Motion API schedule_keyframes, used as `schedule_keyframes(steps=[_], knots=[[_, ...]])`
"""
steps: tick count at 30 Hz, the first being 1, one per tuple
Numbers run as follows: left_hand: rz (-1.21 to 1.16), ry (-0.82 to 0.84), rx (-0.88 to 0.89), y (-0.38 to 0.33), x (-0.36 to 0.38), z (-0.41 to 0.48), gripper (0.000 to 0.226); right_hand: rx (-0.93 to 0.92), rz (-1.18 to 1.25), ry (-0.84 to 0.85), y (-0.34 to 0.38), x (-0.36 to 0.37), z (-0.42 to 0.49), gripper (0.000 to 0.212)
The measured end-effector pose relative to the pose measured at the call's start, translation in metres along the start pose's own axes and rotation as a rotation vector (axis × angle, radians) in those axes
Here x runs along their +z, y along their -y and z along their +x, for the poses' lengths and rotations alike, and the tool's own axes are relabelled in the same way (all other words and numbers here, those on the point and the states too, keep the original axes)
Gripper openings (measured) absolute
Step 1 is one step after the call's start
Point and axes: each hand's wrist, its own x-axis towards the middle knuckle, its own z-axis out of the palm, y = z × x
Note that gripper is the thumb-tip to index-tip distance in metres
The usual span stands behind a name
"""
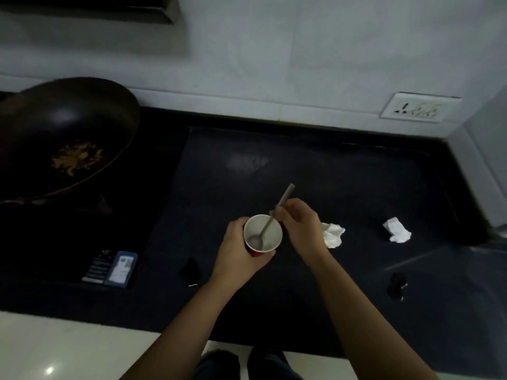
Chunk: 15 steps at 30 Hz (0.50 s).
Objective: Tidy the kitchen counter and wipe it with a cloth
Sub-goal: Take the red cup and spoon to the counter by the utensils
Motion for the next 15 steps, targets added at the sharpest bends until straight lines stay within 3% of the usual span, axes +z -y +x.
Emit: schedule_keyframes(steps=[6,15], knots=[[-0.009,-0.091,0.013,-0.005,-0.015,-0.032,0.067,-0.099,0.029,0.080,0.021,-0.003,-0.011,0.011],[-0.097,-0.420,-0.128,0.016,-0.068,-0.104,0.070,-0.206,0.133,0.232,0.058,0.043,-0.042,0.012]])
